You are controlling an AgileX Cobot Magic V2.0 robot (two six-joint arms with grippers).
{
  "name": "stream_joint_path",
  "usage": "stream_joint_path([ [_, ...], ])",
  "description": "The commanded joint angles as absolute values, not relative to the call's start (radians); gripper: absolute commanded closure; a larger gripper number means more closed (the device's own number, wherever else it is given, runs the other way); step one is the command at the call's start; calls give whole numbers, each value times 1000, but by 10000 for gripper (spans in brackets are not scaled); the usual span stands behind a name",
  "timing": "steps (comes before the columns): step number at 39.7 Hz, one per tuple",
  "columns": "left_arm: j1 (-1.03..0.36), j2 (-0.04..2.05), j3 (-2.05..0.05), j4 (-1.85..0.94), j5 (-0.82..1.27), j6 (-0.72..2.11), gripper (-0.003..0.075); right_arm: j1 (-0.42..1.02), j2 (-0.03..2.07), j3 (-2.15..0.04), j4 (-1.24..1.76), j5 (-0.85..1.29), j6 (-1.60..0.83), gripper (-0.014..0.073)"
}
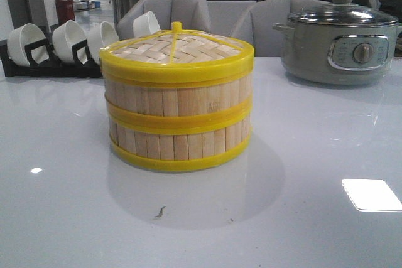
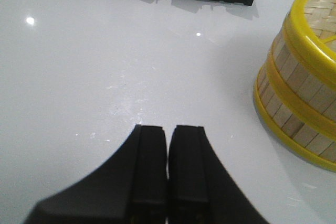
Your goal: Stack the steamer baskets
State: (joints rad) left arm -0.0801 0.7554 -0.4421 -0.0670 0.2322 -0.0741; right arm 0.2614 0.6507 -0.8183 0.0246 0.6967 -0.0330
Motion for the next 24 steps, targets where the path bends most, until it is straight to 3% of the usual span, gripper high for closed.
stream_joint_path([
  [1, -78, 754, -470, -68, 153, -78, 636, 255, 646, -847, 14, 621, -38, 349],
  [24, -78, 754, -470, -68, 153, -78, 636, 255, 646, -847, 14, 642, -38, 349],
])
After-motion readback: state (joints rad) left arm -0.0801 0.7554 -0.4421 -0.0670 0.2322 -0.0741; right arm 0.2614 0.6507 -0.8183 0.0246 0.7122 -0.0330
